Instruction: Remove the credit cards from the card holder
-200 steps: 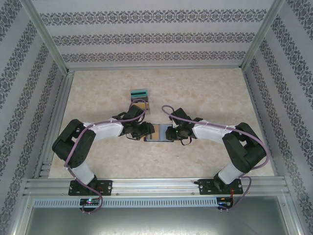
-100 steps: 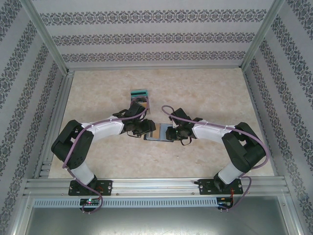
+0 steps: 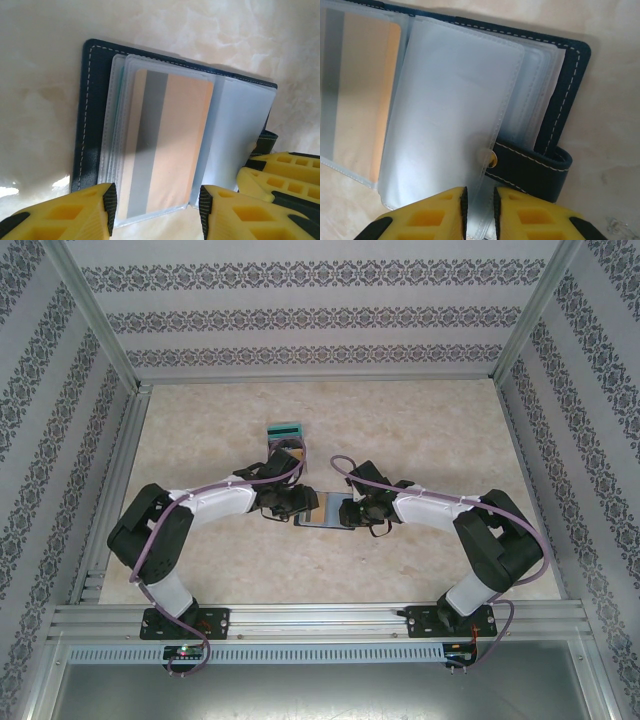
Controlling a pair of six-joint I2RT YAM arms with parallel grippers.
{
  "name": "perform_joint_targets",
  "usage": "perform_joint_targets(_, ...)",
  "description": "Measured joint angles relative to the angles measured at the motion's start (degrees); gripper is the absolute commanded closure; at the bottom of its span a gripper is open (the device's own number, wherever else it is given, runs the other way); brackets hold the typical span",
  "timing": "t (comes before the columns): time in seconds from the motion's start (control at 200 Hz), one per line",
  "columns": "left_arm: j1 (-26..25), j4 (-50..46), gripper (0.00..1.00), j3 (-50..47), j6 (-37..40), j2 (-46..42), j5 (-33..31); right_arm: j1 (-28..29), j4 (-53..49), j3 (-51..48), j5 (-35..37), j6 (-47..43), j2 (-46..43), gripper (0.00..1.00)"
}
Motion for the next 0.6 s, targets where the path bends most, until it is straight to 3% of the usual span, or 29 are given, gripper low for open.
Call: perform_joint_targets(0.605,-0.3,2.7,0.49,0.7,0.0,3.5,4.1,0.0,0.0,0.0,0.2,0.0,0.0,0.75)
